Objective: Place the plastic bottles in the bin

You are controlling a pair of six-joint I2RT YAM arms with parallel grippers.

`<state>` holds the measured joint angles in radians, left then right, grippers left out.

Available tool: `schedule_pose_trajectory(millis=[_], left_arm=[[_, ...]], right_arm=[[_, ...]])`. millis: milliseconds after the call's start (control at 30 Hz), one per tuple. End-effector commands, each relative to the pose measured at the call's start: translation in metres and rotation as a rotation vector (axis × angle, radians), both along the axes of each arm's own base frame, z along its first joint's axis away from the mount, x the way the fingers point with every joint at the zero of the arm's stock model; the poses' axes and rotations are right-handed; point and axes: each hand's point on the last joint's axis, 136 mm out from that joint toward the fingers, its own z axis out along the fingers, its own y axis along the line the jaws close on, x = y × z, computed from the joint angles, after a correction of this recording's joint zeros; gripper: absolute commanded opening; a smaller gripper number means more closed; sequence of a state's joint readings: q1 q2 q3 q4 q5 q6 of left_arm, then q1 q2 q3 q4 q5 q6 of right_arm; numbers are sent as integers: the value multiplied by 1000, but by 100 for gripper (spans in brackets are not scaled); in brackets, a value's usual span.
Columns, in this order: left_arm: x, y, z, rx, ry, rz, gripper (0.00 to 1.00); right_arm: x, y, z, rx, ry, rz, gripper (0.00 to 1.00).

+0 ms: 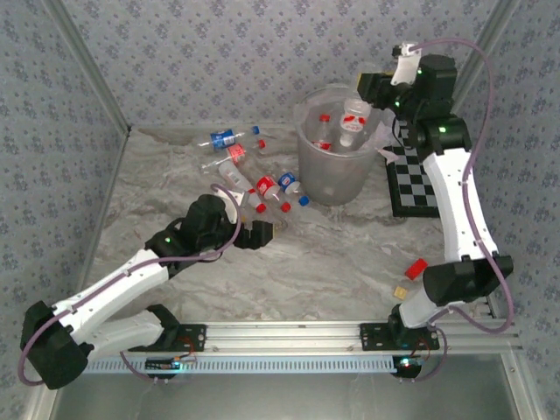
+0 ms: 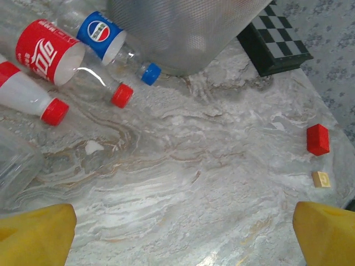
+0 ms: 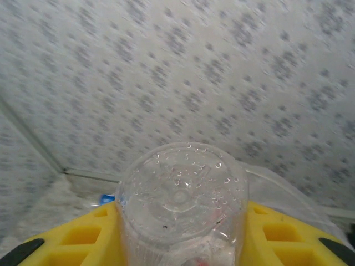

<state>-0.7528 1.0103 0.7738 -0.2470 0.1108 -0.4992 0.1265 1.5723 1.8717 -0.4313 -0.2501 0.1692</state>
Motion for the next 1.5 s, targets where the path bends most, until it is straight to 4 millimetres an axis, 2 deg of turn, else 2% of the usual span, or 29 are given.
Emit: schedule_pose_trajectory(millis=[0,100,233,367,500,567,633,667,733,800,833,867,967,1033,1200,1333,1400,1467], left_arm=[[1,7,-2,-5,13,44,100],[3,9,-8,6,27,58,100],[9,13,-14,18,54,96,100],[13,9,-19,26,89,100,100],[18,3,-22,29,103,91,100],[20,1,-23,35,107,90,100],[21,-1,-25,39,112,85,100],[22,0,-26,41,115,87,100],[21,-1,-28,46,124,86,100],[21,-2,-28,44,127,80,100],[22,-2,-27,44,124,82,100],[22,-2,-27,44,121,83,100],[24,-1,-28,43,116,88,100],[25,-1,-29,45,119,88,100],[22,1,-32,47,138,91,100],[22,15,-33,59,140,142,100],[23,21,-33,59,142,166,100],[23,27,-33,53,142,189,100]], right_arm=[[14,-19,-27,-98,30,-93,39],[21,-21,-69,-113,142,-108,39],[16,-17,-129,-70,312,-101,40],[13,-14,-169,-45,410,-110,40],[11,-9,-207,-112,487,-129,40],[9,-4,-216,-133,499,-118,41],[8,-3,-208,-140,487,-121,47],[8,-4,-200,-140,473,-127,54],[6,-7,-174,-143,433,-135,65],[5,-8,-145,-151,379,-140,72],[1,-11,-137,-166,379,-142,75],[0,-12,-123,-174,357,-147,78],[-3,-9,-102,-203,327,-132,78],[-3,-5,-97,-229,324,-121,77],[-1,-4,-104,-252,358,-116,70],[-3,-11,-100,-228,362,-120,67],[-9,-18,-94,-221,364,-133,67],[-14,-38,-88,-219,368,-198,68]])
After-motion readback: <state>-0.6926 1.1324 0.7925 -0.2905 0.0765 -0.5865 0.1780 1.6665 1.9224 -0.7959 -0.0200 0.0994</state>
